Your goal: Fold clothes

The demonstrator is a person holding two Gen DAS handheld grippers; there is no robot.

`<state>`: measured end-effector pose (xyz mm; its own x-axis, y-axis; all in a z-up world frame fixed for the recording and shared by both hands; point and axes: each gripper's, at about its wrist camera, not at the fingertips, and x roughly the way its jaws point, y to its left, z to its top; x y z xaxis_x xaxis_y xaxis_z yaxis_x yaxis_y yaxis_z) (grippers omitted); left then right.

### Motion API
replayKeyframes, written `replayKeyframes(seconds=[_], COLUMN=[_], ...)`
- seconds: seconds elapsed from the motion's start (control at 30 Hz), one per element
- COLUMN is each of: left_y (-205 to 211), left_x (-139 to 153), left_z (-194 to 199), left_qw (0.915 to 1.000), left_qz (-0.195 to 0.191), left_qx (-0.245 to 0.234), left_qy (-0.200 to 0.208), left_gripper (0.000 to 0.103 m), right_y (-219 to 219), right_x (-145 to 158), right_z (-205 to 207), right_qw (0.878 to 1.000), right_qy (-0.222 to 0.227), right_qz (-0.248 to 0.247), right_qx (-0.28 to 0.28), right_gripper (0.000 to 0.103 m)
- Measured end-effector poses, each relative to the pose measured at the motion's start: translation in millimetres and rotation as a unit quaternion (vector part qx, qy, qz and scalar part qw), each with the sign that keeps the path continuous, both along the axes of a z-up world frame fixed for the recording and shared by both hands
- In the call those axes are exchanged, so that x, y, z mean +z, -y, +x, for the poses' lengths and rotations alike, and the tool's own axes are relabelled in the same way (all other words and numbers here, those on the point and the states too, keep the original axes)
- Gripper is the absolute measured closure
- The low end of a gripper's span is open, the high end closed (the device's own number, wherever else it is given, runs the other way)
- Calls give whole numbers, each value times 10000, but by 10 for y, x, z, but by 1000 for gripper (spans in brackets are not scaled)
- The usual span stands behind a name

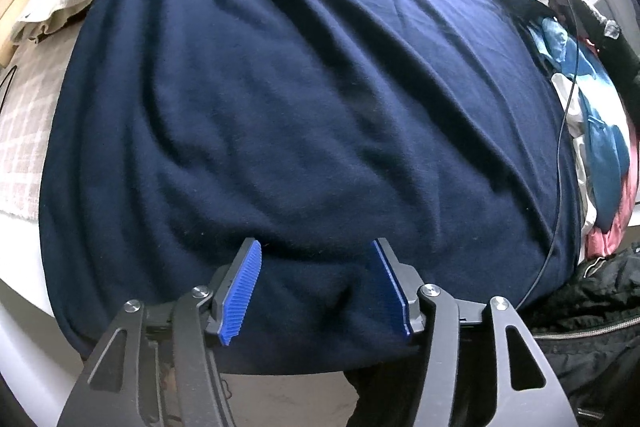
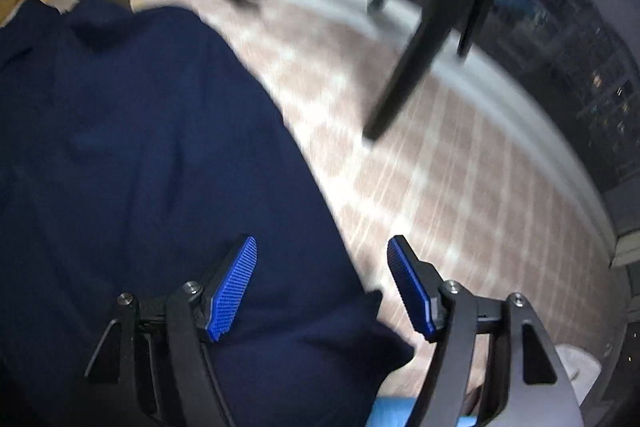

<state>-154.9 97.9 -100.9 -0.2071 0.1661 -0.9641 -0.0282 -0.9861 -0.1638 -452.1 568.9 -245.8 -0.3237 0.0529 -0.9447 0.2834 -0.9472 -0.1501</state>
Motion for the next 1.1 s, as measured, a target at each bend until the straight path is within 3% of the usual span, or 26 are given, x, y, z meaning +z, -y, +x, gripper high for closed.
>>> replayKeyframes(seconds=[0.03, 0.07, 0.1, 0.13, 0.27, 0.37, 0.43, 0.47, 0.5, 0.7, 0.8, 0.83, 0.87, 0.9, 0.93, 1.0, 1.1], left_y=[8, 13, 14, 10, -8, 20, 74, 101, 125, 192, 219, 228, 237, 200, 16, 12, 12], left_x=[0, 0, -1, -3, -10, -10, -8, -6, -5, -7, -13, -13, -15, -24, -52, -59, -67], left_z=[3, 4, 5, 8, 16, 41, 68, 83, 103, 163, 179, 186, 192, 153, -6, -5, 3], left_qw=[10000, 10000, 10000, 10000, 10000, 10000, 10000, 10000, 10000, 10000, 9999, 9999, 9999, 9999, 9999, 9999, 9998], left_qz=[22, 33, 33, 31, 13, -6, 13, 20, 15, -12, -24, -23, -23, -26, -33, -59, -98], left_qx=[10, 17, 15, -1, -55, -80, -67, -63, -67, -79, -91, -97, -102, -105, -111, -141, -167], left_qy=[0, 0, -4, -7, 5, 13, 10, 9, 8, 29, 47, 51, 55, 61, 68, 78, 100], left_gripper=[47, 47, 47, 46, 43, 43, 43, 43, 42, 39, 38, 38, 37, 37, 36, 35, 34], right_y=[-13, -18, -1, 28, 142, 4, -107, -148, -194, -406, -493, -494, -497, -504, -513, -496, -454], right_x=[-3, 3, 15, 30, 134, 307, 365, 361, 353, 67, -50, -44, -30, 3, 29, 108, 281], right_z=[13, 32, 46, 59, 132, 110, 76, 70, 85, 4, 72, 104, 137, 169, 194, 260, 351], right_qw=[9999, 9994, 9992, 9991, 9991, 9985, 9986, 9990, 9990, 9970, 9918, 9917, 9908, 9903, 9892, 9901, 9965], right_qy=[45, 84, 106, 119, -94, -381, -388, -287, -216, 407, 757, 758, 761, 711, 702, 572, 150], right_qz=[-148, -326, -382, -378, -60, -330, -361, -355, -376, -478, -797, -854, -964, -1062, -1163, -1191, -764], right_qx=[15, 46, 89, 138, 408, 232, 72, -14, -97, -459, -645, -591, -564, -551, -553, -480, -319], right_gripper=[37, 53, 92, 100, 101, 101, 81, 55, 36, 35, 34, 34, 46, 79, 98, 97, 98])
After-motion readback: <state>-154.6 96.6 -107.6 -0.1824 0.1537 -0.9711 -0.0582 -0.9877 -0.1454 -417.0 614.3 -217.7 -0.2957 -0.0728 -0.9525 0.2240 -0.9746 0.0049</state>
